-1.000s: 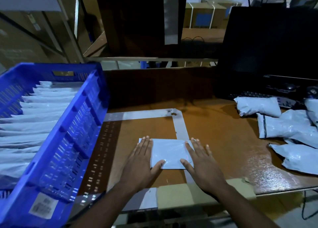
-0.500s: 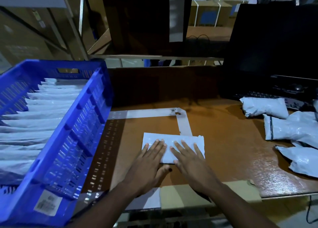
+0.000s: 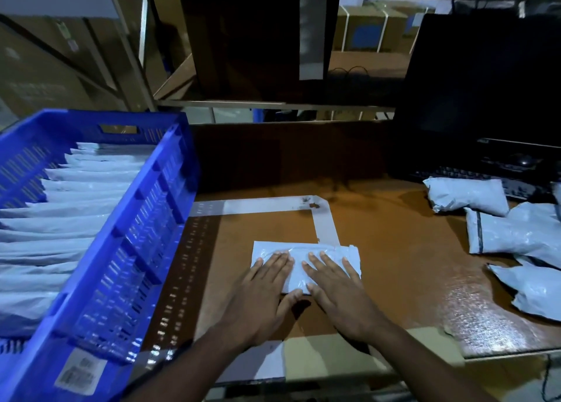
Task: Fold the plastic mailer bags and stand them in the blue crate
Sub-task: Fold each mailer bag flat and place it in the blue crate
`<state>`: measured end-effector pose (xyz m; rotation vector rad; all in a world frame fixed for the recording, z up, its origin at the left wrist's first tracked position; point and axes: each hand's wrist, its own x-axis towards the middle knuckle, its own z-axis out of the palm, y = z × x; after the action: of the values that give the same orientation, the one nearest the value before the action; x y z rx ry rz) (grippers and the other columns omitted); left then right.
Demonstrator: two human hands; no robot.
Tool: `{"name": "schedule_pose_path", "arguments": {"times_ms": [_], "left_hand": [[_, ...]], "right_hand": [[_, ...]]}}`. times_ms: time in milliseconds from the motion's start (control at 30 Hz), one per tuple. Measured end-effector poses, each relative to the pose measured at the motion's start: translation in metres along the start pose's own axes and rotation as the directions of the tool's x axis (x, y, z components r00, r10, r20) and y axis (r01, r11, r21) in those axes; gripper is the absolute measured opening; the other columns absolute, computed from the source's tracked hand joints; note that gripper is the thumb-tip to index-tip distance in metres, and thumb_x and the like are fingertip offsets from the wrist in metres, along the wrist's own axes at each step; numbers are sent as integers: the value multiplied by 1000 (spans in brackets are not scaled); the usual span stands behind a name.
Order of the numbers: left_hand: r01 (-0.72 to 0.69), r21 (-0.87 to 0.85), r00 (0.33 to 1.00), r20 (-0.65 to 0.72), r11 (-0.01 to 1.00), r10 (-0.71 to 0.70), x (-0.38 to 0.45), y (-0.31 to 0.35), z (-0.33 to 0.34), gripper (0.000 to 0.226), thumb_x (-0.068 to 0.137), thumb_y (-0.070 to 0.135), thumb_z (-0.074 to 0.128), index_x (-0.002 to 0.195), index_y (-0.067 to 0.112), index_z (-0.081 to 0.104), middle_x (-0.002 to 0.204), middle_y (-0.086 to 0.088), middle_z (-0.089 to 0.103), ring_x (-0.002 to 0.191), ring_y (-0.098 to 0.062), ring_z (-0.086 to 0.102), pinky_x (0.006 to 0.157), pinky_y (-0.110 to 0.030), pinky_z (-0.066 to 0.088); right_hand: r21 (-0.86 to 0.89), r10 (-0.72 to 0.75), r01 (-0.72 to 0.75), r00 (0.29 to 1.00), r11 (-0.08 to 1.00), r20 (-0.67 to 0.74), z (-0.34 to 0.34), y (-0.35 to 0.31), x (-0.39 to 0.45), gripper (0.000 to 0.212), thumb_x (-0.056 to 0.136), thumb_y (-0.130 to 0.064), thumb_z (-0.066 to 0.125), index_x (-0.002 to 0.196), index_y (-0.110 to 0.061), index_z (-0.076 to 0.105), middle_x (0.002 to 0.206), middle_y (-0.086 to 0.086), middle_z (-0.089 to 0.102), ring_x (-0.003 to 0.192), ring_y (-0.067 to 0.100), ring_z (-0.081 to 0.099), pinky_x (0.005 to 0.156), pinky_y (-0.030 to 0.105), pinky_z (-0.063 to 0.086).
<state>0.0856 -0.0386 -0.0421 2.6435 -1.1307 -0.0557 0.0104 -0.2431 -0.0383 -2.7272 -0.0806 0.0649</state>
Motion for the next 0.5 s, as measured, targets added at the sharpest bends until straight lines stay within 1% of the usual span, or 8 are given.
{"name": "schedule_pose_path", "arguments": {"times_ms": [33,100,133,167,233,333,433,500], "left_hand": [[28,-41,999,-16,999,-29,2,1,-4,82,98,67,-7,159,27,31,166,12,22,153,0,8,123,-25,5],[100,-100,992,-74,990,-107,12,4,-13,73,98,63,5,146,33,51,155,18,44,145,-2,31,115,-26,19],[118,-86,986,-106,989,-127,20,5,-17,62,101,60,15,140,34,56,149,18,50,141,-5,39,113,-28,23],[137,-66,983,-111,988,-143,28,6,-18,51,105,55,25,140,34,56,148,15,51,140,-8,40,115,-30,24],[159,-44,986,-50,986,-161,38,6,-13,51,107,48,33,153,28,40,160,9,37,149,-12,28,122,-33,16],[81,71,997,0,994,-81,32,-2,5,69,103,53,5,162,19,19,169,3,16,156,-9,8,125,-32,-1],[63,46,998,1,997,-63,24,-7,11,80,97,61,-9,162,20,11,169,5,6,155,-6,-1,126,-32,-4],[87,-6,996,6,996,-87,24,-7,9,81,96,64,-4,163,21,8,169,7,1,155,-6,-4,126,-30,-4]], "right_hand": [[103,48,-46,999,994,-16,-3,0,4,69,97,-67,6,152,-39,38,159,-25,19,149,-7,5,124,34,-4],[226,136,-99,979,969,-153,-8,0,11,50,104,-58,28,137,-36,58,147,-21,48,140,-1,34,121,40,20],[205,144,-98,963,974,-227,-10,-1,17,43,102,-52,38,133,-33,61,141,-15,54,134,4,42,117,42,29],[144,137,-104,959,984,-246,-8,-2,21,41,101,-47,44,135,-29,59,142,-9,53,133,10,43,116,40,31],[-34,110,-120,972,992,-207,-1,-5,28,49,102,-40,44,147,-21,46,155,0,41,143,17,35,121,34,18],[-205,69,-105,982,973,-174,10,-7,26,61,103,-42,23,152,-10,41,159,6,36,148,18,32,121,33,8],[-161,103,-123,986,979,-128,12,3,16,74,99,-58,5,161,-18,16,166,-5,6,152,5,0,124,30,-6],[-125,133,-149,982,981,-132,13,8,11,84,94,-69,-7,161,-22,7,165,-10,-3,152,3,-7,126,34,-3]]}}
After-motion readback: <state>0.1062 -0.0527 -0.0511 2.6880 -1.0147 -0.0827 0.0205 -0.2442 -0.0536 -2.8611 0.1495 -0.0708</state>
